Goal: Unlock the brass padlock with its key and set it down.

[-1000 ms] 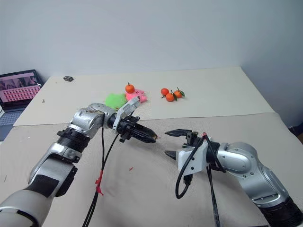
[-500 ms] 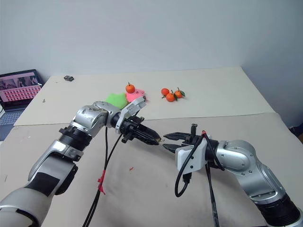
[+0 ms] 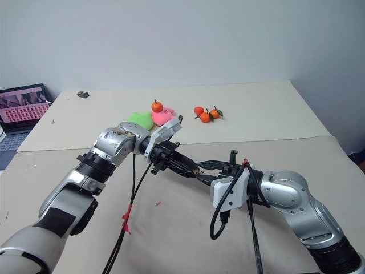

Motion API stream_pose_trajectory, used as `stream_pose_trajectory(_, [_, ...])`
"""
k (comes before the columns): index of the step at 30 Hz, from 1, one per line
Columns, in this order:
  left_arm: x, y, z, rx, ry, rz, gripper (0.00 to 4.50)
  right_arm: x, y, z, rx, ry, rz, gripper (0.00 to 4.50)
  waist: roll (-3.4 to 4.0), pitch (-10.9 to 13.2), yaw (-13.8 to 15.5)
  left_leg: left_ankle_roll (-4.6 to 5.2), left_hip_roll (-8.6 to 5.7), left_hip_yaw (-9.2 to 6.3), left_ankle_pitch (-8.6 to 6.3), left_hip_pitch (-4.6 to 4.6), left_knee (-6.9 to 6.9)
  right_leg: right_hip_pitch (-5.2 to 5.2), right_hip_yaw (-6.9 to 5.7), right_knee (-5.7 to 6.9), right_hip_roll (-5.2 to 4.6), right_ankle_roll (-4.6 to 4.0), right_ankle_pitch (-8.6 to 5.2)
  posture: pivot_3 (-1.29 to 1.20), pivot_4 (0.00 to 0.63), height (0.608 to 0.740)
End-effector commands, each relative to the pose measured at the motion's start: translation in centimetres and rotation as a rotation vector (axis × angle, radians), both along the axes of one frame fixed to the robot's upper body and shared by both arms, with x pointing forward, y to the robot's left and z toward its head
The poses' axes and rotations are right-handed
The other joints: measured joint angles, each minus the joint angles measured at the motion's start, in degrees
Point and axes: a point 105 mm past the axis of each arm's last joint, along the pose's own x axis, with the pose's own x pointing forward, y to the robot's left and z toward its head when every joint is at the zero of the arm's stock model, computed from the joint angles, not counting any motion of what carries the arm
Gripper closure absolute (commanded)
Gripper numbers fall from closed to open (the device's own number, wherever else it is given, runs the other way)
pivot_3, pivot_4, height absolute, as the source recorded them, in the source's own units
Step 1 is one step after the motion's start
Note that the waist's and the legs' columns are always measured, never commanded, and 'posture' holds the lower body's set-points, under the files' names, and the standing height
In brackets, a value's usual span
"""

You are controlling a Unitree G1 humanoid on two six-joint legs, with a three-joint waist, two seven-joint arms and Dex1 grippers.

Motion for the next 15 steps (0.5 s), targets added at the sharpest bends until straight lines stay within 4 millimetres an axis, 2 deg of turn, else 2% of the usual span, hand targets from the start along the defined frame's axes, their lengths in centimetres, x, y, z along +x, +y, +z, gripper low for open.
stream_pose_trajectory(1, [-0.2,-0.1,1.7,-0.035,-0.076,-0.035,3.69,-0.4,0.1,1.7,0.012,-0.071,0.018,2.91,0.0,0.0,-0.01,0.0,0.0,0.0,0.0,0.0,0.0,0.0,0.0,0.01,0.0,0.0,0.0,0.0,0.15,0.661])
stream_pose_trajectory(15, [0.4,-0.1,1.5,-0.036,-0.083,-0.018,3.69,-1.2,-1.2,1.7,-0.037,-0.063,0.01,2.91,0.01,0.0,0.02,0.01,-0.02,-0.03,-0.01,0.01,0.0,0.01,0.0,0.02,0.0,0.0,0.0,0.0,0.15,0.661])
